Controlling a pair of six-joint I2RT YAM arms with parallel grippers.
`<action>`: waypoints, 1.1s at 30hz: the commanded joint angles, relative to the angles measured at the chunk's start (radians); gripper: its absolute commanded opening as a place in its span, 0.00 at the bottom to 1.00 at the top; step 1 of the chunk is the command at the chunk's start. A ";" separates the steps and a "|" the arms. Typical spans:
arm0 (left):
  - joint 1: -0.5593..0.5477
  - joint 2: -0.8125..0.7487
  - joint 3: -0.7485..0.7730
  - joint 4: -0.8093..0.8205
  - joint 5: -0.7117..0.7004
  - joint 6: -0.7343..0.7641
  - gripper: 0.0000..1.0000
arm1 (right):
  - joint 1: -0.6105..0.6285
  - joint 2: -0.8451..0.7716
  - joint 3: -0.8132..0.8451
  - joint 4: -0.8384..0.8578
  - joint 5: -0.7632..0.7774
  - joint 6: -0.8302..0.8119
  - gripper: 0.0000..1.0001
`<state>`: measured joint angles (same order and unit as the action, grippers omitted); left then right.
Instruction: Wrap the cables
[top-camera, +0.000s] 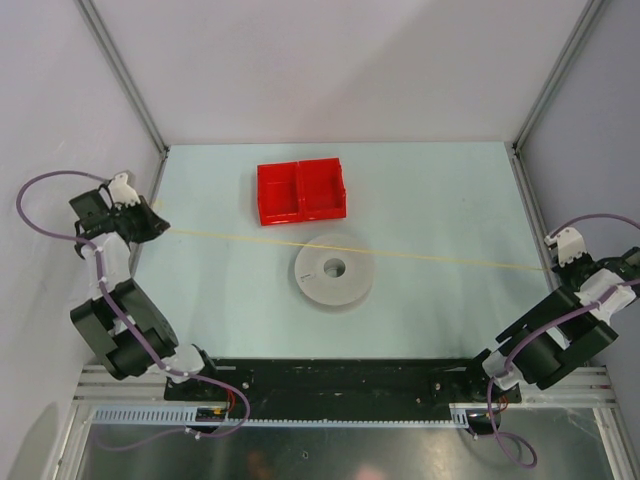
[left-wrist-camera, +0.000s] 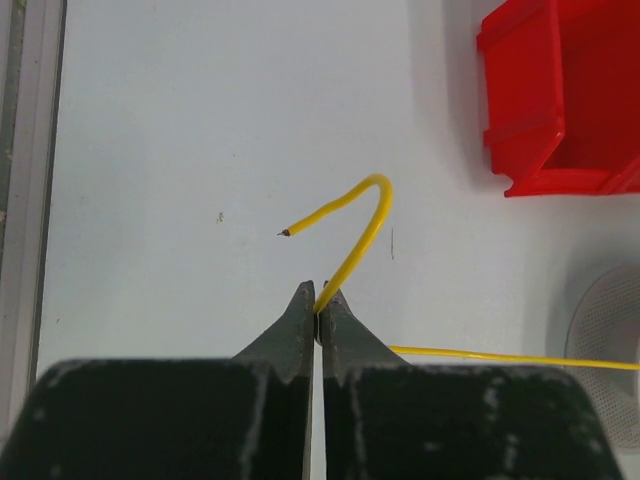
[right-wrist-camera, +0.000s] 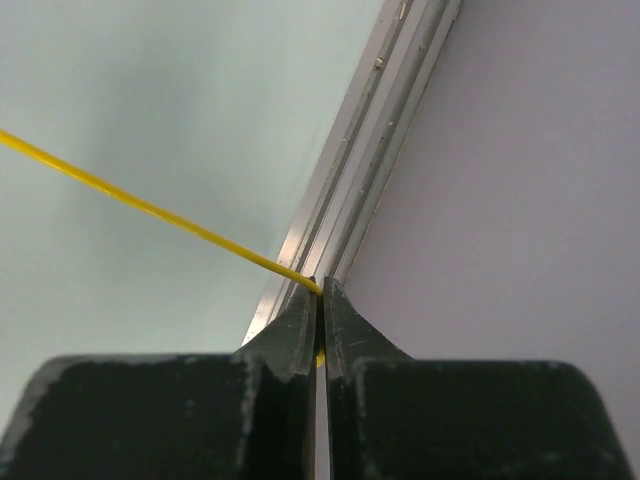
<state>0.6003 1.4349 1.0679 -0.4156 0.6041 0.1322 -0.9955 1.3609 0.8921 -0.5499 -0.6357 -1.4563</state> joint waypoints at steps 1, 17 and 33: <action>0.016 -0.081 0.058 0.243 -0.129 -0.022 0.00 | 0.035 -0.047 0.056 0.225 0.256 0.073 0.00; -0.902 -0.067 0.437 0.389 -0.152 -0.412 0.00 | 0.406 0.105 0.285 -0.364 0.128 0.405 0.95; -1.221 -0.031 0.251 0.715 -0.100 -0.544 0.00 | 0.838 -0.297 0.324 0.022 -0.432 1.060 0.98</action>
<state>-0.5812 1.4120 1.3308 0.1635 0.4839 -0.3298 -0.2901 1.0935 1.1877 -0.8490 -0.9382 -0.7681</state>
